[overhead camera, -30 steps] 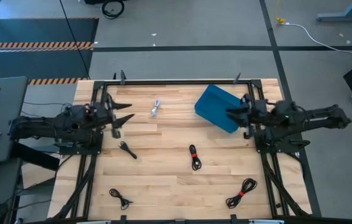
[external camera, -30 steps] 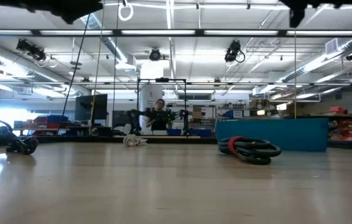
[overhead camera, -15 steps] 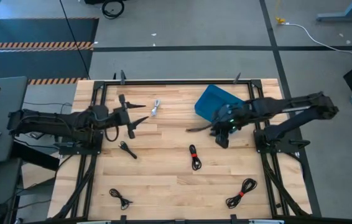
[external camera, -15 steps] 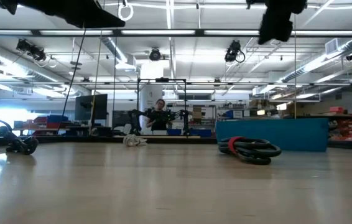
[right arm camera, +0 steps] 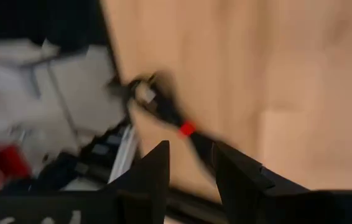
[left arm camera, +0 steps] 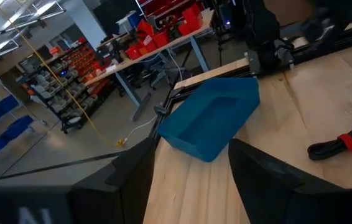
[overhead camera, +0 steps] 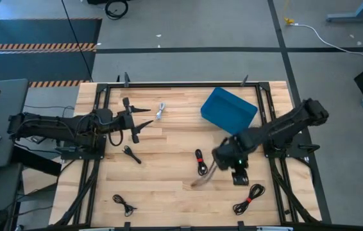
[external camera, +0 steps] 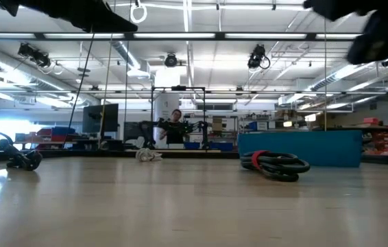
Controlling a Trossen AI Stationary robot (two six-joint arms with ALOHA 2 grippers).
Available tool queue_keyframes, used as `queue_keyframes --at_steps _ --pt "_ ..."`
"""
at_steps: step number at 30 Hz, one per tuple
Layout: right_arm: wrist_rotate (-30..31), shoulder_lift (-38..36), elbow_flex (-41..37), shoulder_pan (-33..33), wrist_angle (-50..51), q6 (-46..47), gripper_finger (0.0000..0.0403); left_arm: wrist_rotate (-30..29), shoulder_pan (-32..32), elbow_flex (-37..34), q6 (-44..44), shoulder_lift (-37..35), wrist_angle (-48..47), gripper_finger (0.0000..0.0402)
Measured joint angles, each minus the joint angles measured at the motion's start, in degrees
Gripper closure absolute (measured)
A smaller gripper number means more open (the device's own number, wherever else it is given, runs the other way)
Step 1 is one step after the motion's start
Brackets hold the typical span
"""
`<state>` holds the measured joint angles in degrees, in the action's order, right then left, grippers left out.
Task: Pick and place USB-C Cables
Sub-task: Put the black USB cable into the blue bin
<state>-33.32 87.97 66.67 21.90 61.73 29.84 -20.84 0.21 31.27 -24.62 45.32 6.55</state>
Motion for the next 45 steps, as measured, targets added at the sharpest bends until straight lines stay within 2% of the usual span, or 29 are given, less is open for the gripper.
queue_keyframes --at_steps 3,8,16,23,33,40,45 --pt "-2.7 1.8 0.0 4.6 -0.2 1.0 0.0275 0.0 0.0 0.0 0.0 0.0 -0.1 0.0189" --pt "-2.6 5.9 0.0 11.2 -3.1 3.0 0.0275 0.0 0.0 0.0 0.7 0.0 -0.6 0.0189" --pt "2.7 14.2 0.0 19.0 -3.6 0.1 0.0275 0.0 -0.1 0.0 3.3 0.0 -1.3 0.0189" --pt "11.6 14.9 0.0 20.5 -4.8 0.5 0.0263 0.1 -0.1 0.0 6.4 0.0 -1.4 0.0189" --pt "14.4 15.1 0.0 23.6 -6.1 3.7 0.0174 0.1 -0.1 0.0 7.6 0.0 -2.5 0.0189" --pt "19.9 15.1 0.0 24.9 -6.9 3.2 0.0176 0.1 -0.1 0.0 7.6 0.0 -2.5 0.0189" --pt "20.3 15.1 0.0 25.1 -7.1 3.4 0.018 0.1 -0.1 0.0 7.6 0.0 -2.6 0.0189"
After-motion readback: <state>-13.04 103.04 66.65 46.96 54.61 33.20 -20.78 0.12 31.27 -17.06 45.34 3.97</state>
